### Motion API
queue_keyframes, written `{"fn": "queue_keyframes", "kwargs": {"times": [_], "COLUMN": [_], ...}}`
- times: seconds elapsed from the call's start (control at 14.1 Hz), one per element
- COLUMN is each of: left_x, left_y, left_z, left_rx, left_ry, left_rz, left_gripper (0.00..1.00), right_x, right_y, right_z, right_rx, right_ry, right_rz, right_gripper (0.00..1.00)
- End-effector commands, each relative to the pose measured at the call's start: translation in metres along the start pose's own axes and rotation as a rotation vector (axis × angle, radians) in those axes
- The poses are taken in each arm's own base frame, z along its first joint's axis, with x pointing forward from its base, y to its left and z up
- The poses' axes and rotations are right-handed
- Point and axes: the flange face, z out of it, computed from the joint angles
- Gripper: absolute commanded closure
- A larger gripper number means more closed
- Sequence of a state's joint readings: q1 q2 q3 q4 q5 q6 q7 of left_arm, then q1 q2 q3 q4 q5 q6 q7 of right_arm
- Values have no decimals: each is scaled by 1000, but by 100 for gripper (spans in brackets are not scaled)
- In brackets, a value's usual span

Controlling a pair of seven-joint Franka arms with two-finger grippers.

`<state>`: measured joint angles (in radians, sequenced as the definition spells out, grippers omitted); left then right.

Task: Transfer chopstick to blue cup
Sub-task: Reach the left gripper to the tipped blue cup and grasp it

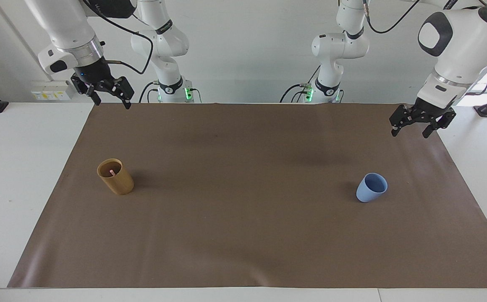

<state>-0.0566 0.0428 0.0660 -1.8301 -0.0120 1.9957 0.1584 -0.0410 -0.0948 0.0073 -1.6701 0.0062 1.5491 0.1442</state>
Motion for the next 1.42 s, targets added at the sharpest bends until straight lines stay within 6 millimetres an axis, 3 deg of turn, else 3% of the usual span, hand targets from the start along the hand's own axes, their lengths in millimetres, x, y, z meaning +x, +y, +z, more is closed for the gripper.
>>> {"fn": "queue_keyframes", "kwargs": {"times": [0.0, 0.28, 0.57, 0.78, 1.35], "left_x": [5, 10, 18, 21, 19], "left_y": [-5, -5, -8, -9, -6], "left_z": [33, 86, 112, 125, 127], "left_rx": [7, -4, -9, -11, -30], "left_ry": [11, 48, 70, 79, 57], "left_rz": [15, -3, -20, -25, -31], "left_gripper": [0, 0, 0, 0, 2], "right_x": [-2, -2, -2, -2, -2], "right_y": [2, 2, 2, 2, 2], "right_z": [-3, -3, -3, -3, -3], "right_rx": [1, 1, 1, 1, 1], "right_ry": [12, 12, 12, 12, 14], "right_rz": [-20, -20, -20, -20, -20], "right_gripper": [0, 0, 0, 0, 0]}}
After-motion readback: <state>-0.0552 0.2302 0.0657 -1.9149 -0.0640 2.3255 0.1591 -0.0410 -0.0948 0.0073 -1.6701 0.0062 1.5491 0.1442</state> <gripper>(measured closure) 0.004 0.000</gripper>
